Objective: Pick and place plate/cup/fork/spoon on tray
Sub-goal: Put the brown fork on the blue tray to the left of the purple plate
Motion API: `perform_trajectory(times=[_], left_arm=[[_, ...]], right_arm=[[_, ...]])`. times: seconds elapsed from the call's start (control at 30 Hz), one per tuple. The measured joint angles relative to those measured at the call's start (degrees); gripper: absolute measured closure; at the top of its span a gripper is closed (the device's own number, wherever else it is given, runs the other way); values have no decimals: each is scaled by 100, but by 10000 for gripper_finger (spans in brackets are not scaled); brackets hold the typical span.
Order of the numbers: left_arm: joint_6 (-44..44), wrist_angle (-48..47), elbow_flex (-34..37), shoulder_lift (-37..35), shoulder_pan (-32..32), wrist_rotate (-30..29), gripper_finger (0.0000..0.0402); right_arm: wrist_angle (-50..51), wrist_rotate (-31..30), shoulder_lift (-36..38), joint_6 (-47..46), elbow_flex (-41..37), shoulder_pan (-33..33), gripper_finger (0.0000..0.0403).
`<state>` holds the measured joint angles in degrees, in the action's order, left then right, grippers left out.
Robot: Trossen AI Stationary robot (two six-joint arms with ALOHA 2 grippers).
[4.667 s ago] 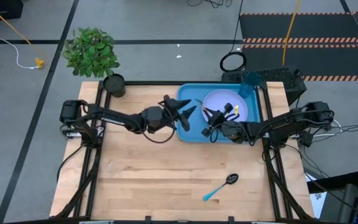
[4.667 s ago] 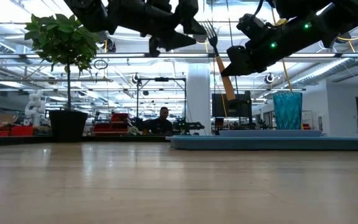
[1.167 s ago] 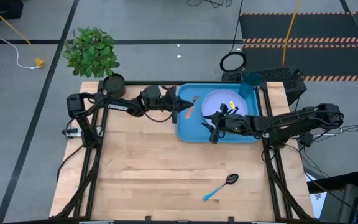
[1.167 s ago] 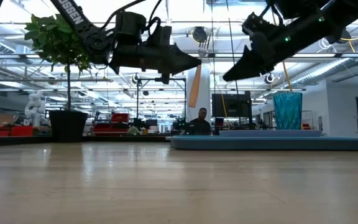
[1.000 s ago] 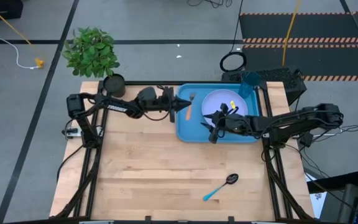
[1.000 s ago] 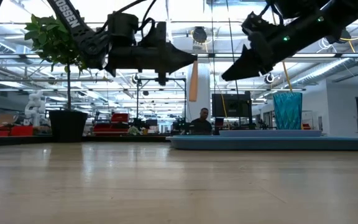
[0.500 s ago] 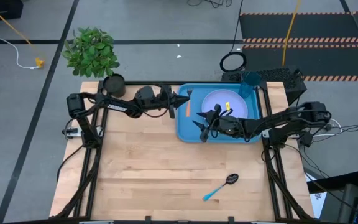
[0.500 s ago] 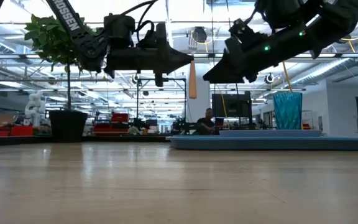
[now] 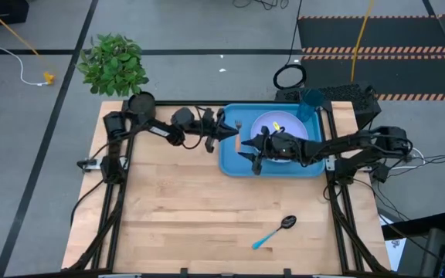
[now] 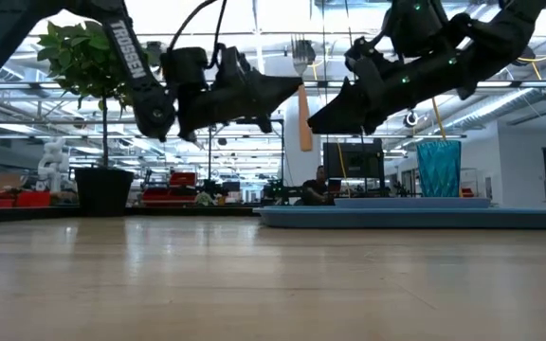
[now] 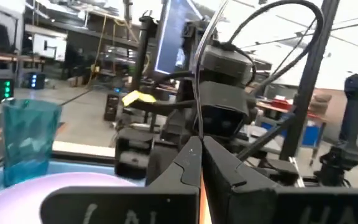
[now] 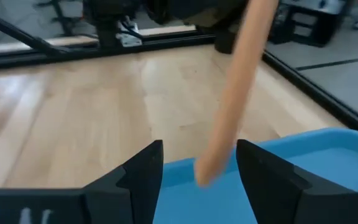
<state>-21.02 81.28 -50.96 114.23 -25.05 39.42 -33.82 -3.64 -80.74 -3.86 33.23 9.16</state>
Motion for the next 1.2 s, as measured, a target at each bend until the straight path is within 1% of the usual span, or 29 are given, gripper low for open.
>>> perform_trajectory(times=[0.03, 0.13, 0.33, 0.43, 0.53, 0.6, 0.73, 0.83, 1.03, 1.2], left_arm=[[38, -6, -105, 58, 5, 107, 399], [136, 5, -465, 241, 68, 686, 399], [384, 1, -1012, 389, 229, 1673, 398], [447, 2, -1209, 384, 271, 2028, 399], [490, -53, -1396, 385, 308, 2230, 398], [670, -230, -1505, 381, 345, 2261, 399], [1095, -511, -1580, 383, 389, 2392, 398], [1196, -508, -1580, 381, 383, 2645, 399], [1223, -471, -1580, 381, 349, 2847, 399], [1297, -473, -1580, 381, 327, 2873, 394]], right_arm=[[-43, 136, -17, -36, 0, 76, 206], [-152, 693, -21, -46, -2, 310, 206], [-248, 2614, -21, -56, -2, 778, 206], [-280, 3332, -21, -99, -2, 957, 206], [-450, 3931, -21, -90, -2, 1036, 207], [-527, 4141, -21, -90, -2, 1040, 213], [-563, 4171, -21, -63, -2, 1028, 240], [-545, 4307, -21, -2, -2, 1028, 271], [-569, 4465, -21, 63, -2, 1021, 343], [-580, 4458, -21, 30, -4, 1023, 344]])
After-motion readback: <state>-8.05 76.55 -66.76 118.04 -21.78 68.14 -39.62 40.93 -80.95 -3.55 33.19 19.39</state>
